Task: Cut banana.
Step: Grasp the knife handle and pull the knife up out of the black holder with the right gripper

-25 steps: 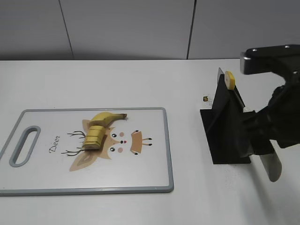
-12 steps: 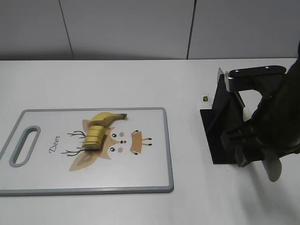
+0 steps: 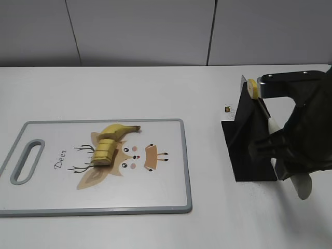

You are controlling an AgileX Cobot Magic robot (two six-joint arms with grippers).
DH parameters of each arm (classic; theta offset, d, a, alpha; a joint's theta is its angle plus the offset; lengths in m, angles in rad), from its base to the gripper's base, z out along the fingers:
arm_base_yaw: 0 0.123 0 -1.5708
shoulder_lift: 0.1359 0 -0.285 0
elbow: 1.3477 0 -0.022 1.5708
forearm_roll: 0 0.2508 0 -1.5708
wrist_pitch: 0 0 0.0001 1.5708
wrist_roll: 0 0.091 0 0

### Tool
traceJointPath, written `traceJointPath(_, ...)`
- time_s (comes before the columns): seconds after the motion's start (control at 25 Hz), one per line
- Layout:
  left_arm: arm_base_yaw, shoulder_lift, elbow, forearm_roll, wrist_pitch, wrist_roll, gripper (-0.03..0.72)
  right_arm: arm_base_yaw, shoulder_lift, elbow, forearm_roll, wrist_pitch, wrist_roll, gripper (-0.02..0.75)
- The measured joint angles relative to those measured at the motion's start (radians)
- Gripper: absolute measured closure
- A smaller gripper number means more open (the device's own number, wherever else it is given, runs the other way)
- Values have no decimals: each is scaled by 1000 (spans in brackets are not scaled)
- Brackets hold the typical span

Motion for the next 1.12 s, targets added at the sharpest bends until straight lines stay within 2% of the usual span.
traceJointPath(0.84,0,0,0,0,0,0,145,1,-377,-1,0,29,37,574)
traceJointPath(1.12,0,0,0,0,0,0,145,1,-432,-70,4,37,-20,575)
